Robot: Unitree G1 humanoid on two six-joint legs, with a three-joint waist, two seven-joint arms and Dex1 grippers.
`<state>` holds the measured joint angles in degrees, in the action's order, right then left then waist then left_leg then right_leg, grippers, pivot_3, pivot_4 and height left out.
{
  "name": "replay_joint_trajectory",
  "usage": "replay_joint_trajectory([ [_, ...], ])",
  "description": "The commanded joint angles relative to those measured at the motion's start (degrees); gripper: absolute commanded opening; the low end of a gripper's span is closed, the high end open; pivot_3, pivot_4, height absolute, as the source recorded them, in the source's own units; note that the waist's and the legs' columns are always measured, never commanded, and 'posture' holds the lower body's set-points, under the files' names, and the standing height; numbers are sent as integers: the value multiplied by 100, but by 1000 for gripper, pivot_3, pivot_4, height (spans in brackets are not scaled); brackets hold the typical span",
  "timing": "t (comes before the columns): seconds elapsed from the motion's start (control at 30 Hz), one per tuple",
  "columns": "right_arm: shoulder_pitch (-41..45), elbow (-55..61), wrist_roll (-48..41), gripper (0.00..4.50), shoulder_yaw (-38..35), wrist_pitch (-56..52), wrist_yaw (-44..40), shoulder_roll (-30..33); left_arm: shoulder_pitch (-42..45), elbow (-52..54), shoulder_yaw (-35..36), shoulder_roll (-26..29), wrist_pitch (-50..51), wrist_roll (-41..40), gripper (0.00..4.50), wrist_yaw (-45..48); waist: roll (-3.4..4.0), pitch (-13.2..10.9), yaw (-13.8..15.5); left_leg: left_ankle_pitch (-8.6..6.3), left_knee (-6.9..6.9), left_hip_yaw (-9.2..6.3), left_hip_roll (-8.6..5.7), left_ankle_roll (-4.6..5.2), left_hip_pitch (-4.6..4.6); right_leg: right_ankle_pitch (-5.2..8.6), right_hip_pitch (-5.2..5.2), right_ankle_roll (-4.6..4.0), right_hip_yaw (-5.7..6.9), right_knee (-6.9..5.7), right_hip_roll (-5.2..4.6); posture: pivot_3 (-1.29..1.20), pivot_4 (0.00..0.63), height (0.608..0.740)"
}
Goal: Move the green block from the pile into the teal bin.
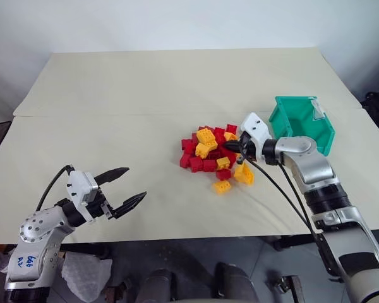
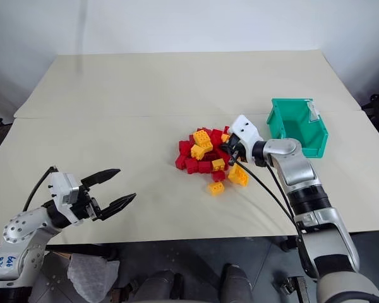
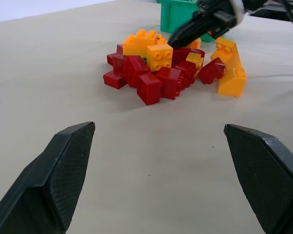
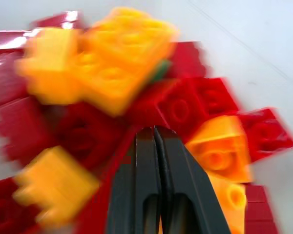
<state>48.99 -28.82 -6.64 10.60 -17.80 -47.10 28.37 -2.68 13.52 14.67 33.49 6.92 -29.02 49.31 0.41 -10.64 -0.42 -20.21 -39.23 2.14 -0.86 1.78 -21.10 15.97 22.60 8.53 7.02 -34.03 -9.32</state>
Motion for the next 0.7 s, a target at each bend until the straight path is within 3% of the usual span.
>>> replay_joint_trajectory([
  [0.03, 271, -776, 242, 70, -216, 457, 531, -211, 55, 155, 46, -10, -85, -24, 4500, -27, 0, 0, -17, 0, 0, -1, 1, 0, 1, 0, 0, 0, 1, -2, 0, 0, 150, 740],
  [0.17, 410, -1038, 192, 70, -360, 878, 707, -553, 64, 139, 56, -19, -80, -33, 4500, -40, 1, 0, -28, 1, 0, -4, 1, -1, -1, 0, 0, 0, 2, -4, 0, 0, 150, 740],
  [0.37, 56, 8, 228, 70, -80, 706, 475, -993, 69, 106, 69, -20, -78, -52, 4500, -53, 2, -1, -126, 0, 2, -9, 4, -2, -2, 0, 2, 0, 5, -9, 2, 0, 150, 740],
  [0.7, -306, 654, 1135, 70, 765, 1499, 249, -945, 101, 67, 92, -92, -105, -66, 4500, -80, 2, -1, -126, 0, 2, -7, 2, -4, 0, 0, 9, 0, 1, -16, 1, 0, 150, 740],
])
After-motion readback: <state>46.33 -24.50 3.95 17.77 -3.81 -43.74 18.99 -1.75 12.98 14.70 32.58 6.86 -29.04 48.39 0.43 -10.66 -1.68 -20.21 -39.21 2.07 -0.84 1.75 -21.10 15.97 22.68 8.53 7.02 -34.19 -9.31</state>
